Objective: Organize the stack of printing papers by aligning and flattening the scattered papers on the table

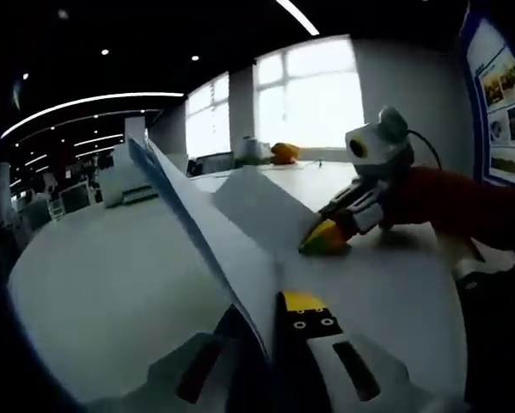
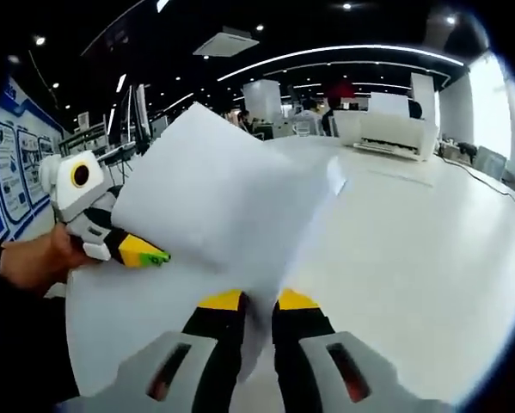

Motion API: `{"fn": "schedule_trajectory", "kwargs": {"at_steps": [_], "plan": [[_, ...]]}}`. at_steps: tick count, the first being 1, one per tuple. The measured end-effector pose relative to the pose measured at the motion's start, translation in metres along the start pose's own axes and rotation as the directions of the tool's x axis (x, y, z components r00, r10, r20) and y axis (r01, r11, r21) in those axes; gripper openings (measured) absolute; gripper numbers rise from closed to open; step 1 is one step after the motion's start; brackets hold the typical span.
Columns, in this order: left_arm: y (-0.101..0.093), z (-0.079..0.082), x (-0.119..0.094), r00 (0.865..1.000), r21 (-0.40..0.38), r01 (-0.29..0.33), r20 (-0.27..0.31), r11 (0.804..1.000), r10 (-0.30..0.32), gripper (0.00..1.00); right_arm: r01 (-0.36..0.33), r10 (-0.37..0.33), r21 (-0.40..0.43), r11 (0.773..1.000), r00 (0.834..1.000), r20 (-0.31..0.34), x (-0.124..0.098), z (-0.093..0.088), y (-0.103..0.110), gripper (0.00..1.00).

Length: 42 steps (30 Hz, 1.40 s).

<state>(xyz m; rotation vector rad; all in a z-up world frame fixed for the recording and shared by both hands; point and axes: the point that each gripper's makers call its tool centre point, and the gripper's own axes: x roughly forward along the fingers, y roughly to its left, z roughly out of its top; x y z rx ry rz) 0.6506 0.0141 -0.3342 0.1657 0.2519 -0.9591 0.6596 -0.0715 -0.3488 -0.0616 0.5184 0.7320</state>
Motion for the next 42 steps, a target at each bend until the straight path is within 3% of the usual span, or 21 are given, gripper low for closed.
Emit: {"fn": "schedule_trajectory", "kwargs": {"at_steps": [7, 15, 18, 26, 37, 40, 42], "plan": [[-0.003, 0.001, 0.001, 1.000, -0.002, 0.022, 0.002, 1.000, -0.022, 0.06, 0.046, -0.046, -0.008, 0.999, 0.999, -0.002, -0.025, -0.005, -0.015, 0.15], [-0.003, 0.001, 0.002, 0.999, -0.010, 0.034, 0.004, 0.999, -0.034, 0.06, 0.066, -0.063, -0.031, 0.997, 0.994, 0.088, -0.043, 0.023, -0.018, 0.15], [-0.003, 0.001, 0.002, 0.999, -0.011, 0.036, 0.004, 0.999, -0.036, 0.06, 0.037, -0.029, -0.054, 0.998, 0.990, 0.134, -0.034, 0.036, -0.008, 0.15], [-0.003, 0.001, 0.002, 0.999, -0.009, 0.036, 0.005, 0.999, -0.036, 0.06, -0.031, 0.054, -0.196, 0.980, 0.992, 0.118, 0.005, 0.034, 0.024, 0.16], [-0.003, 0.001, 0.002, 0.999, -0.011, 0.033, 0.003, 0.999, -0.033, 0.06, -0.050, 0.067, -0.224, 0.973, 0.995, 0.071, 0.018, 0.007, 0.020, 0.20], [-0.003, 0.000, 0.003, 1.000, -0.007, 0.027, 0.001, 1.000, -0.027, 0.07, -0.064, 0.084, -0.186, 0.981, 0.991, 0.099, 0.018, 0.005, 0.017, 0.20], [-0.002, 0.000, 0.003, 1.000, -0.003, 0.022, 0.000, 1.000, -0.022, 0.08, -0.063, 0.087, -0.204, 0.977, 0.990, 0.109, 0.017, 0.005, 0.018, 0.20]]}}
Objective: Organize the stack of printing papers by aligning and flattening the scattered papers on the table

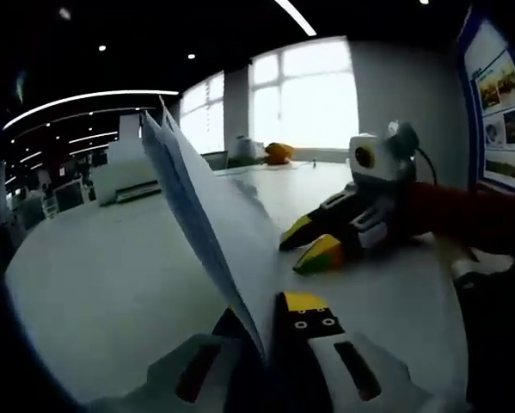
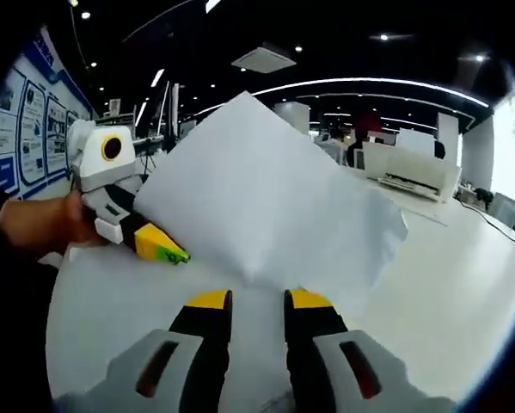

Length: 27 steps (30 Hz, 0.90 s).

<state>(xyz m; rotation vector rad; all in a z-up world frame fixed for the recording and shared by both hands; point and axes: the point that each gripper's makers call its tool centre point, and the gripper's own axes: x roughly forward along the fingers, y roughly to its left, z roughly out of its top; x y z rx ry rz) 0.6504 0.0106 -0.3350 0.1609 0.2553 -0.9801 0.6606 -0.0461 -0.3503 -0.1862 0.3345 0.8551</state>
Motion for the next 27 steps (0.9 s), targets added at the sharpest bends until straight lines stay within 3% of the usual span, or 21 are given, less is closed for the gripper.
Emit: {"fn": "schedule_trajectory", "kwargs": {"at_steps": [6, 9, 20, 27], "plan": [[0.006, 0.001, 0.000, 1.000, -0.049, -0.011, 0.000, 0.999, 0.011, 0.13, -0.010, 0.010, 0.033, 0.999, 1.000, 0.000, 0.001, 0.000, -0.002, 0.20], [0.008, 0.001, -0.001, 1.000, -0.142, 0.001, -0.013, 0.990, -0.002, 0.16, -0.004, 0.004, 0.035, 0.999, 1.000, 0.003, 0.001, 0.000, -0.004, 0.20], [0.013, -0.007, -0.009, 0.996, -0.183, -0.037, -0.084, 0.982, 0.022, 0.24, -0.002, 0.002, 0.031, 1.000, 1.000, 0.008, 0.002, 0.000, -0.004, 0.20], [0.028, -0.008, -0.028, 0.991, -0.204, -0.105, -0.104, 0.973, 0.085, 0.29, 0.004, -0.004, 0.027, 1.000, 1.000, 0.009, 0.002, 0.000, -0.007, 0.20]]}}
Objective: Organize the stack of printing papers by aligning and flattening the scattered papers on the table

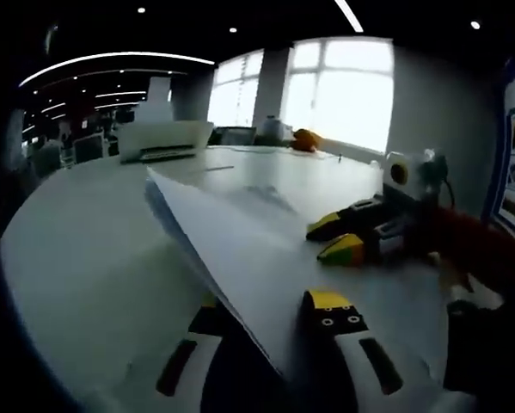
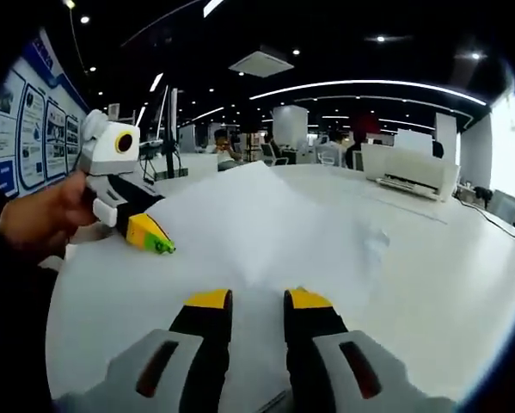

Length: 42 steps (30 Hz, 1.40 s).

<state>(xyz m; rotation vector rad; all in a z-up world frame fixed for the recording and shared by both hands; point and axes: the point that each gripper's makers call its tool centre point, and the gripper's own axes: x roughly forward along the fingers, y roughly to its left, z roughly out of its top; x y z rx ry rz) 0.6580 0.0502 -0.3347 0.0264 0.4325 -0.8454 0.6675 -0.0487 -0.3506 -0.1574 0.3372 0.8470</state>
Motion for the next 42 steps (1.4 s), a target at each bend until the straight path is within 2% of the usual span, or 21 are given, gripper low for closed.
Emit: {"fn": "schedule_trajectory", "kwargs": {"at_steps": [3, 5, 7, 8, 9, 11, 15, 17, 19, 21, 25, 32, 42], "plan": [[0.005, 0.002, -0.008, 1.000, 0.002, -0.018, 0.004, 1.000, 0.018, 0.29, -0.001, 0.001, -0.001, 1.000, 1.000, 0.000, 0.000, 0.000, 0.000, 0.20], [0.013, 0.005, -0.015, 0.999, 0.002, -0.050, 0.011, 0.999, 0.050, 0.28, -0.001, 0.001, -0.001, 1.000, 1.000, 0.000, 0.000, 0.000, 0.000, 0.20], [0.023, 0.009, -0.022, 0.994, 0.014, -0.104, 0.016, 0.995, 0.104, 0.26, -0.002, 0.002, 0.000, 1.000, 1.000, 0.001, 0.000, 0.000, 0.000, 0.20], [0.032, 0.012, -0.030, 0.988, 0.031, -0.151, 0.015, 0.988, 0.151, 0.26, -0.002, 0.002, 0.000, 1.000, 1.000, 0.001, 0.000, 0.000, -0.001, 0.20], [0.039, 0.022, -0.037, 0.980, 0.031, -0.193, 0.045, 0.981, 0.192, 0.26, -0.002, 0.002, 0.000, 1.000, 1.000, 0.001, 0.000, 0.000, -0.001, 0.20], [0.039, 0.039, -0.043, 0.978, 0.020, -0.193, 0.089, 0.981, 0.190, 0.26, -0.001, 0.001, 0.000, 1.000, 1.000, 0.001, 0.001, 0.000, -0.001, 0.20], [0.025, 0.056, -0.040, 0.981, 0.052, -0.170, 0.105, 0.984, 0.164, 0.28, -0.001, 0.001, 0.002, 1.000, 1.000, 0.001, 0.001, 0.000, 0.000, 0.20], [0.012, 0.052, -0.029, 0.990, 0.088, -0.129, 0.076, 0.988, 0.123, 0.30, 0.000, 0.000, 0.001, 1.000, 1.000, 0.002, 0.001, 0.000, 0.000, 0.20], [-0.008, 0.037, -0.015, 0.997, 0.113, -0.071, 0.029, 0.991, 0.068, 0.34, 0.004, -0.004, 0.000, 1.000, 1.000, 0.002, 0.001, 0.001, -0.001, 0.20], [-0.019, 0.023, -0.006, 0.999, 0.138, -0.046, -0.015, 0.989, 0.048, 0.35, 0.007, -0.007, -0.001, 1.000, 1.000, 0.002, 0.001, 0.001, -0.001, 0.20], [-0.029, 0.004, 0.005, 0.998, 0.141, -0.023, -0.048, 0.990, 0.030, 0.35, 0.007, -0.007, 0.000, 1.000, 1.000, 0.002, 0.002, 0.001, -0.001, 0.20], [-0.023, -0.005, 0.010, 0.997, 0.144, -0.017, -0.073, 0.989, 0.028, 0.35, 0.009, -0.009, -0.004, 1.000, 1.000, 0.003, 0.002, 0.001, -0.001, 0.20], [-0.018, -0.011, 0.014, 0.997, 0.133, -0.021, -0.070, 0.991, 0.031, 0.38, 0.011, -0.011, -0.006, 1.000, 1.000, 0.004, 0.002, 0.001, 0.000, 0.20]]}}
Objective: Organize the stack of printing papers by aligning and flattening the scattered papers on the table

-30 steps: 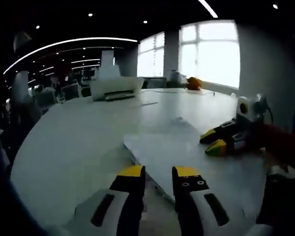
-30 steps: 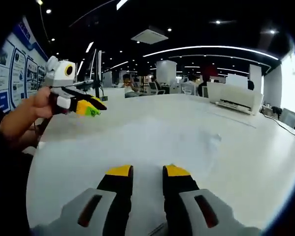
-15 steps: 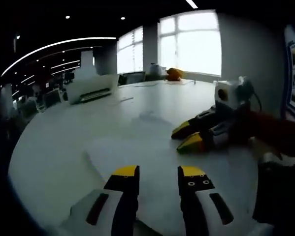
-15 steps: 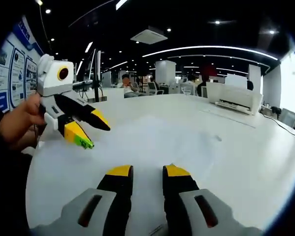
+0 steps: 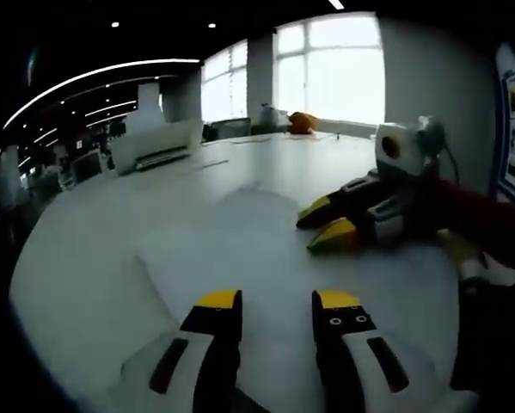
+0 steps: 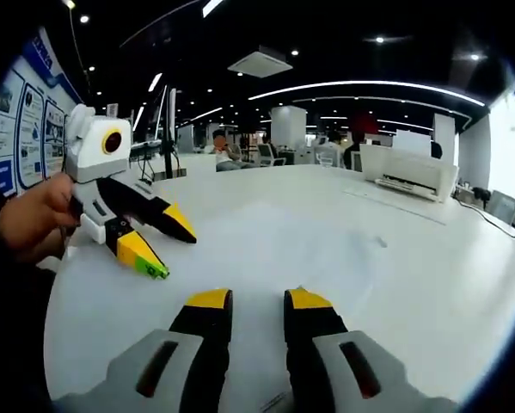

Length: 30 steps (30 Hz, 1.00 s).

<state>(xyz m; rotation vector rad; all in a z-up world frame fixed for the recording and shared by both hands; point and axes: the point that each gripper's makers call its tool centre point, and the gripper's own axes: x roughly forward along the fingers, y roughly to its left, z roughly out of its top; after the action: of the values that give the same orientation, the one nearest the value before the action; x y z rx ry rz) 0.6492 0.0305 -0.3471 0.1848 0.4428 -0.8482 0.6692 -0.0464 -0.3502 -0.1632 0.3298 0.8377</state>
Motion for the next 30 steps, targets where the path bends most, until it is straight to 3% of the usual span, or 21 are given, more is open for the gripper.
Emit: {"fn": "schedule_trajectory", "kwargs": {"at_steps": [8, 15, 20, 30], "plan": [[0.001, 0.001, 0.001, 1.000, -0.012, 0.003, 0.016, 1.000, -0.003, 0.38, 0.000, 0.000, 0.001, 1.000, 1.000, -0.001, 0.001, 0.000, 0.000, 0.20], [0.006, 0.002, -0.001, 0.999, -0.019, -0.011, 0.034, 1.000, 0.012, 0.42, 0.019, -0.018, 0.016, 1.000, 1.000, -0.022, -0.002, 0.002, -0.001, 0.26], [0.009, 0.011, -0.009, 0.998, -0.024, -0.008, 0.067, 1.000, 0.009, 0.42, 0.013, -0.013, 0.012, 1.000, 1.000, 0.014, -0.010, 0.013, 0.006, 0.26], [0.012, 0.020, -0.026, 0.995, -0.030, 0.006, 0.095, 1.000, -0.003, 0.45, 0.039, -0.040, -0.047, 0.998, 0.999, -0.008, -0.030, 0.028, 0.018, 0.31]]}}
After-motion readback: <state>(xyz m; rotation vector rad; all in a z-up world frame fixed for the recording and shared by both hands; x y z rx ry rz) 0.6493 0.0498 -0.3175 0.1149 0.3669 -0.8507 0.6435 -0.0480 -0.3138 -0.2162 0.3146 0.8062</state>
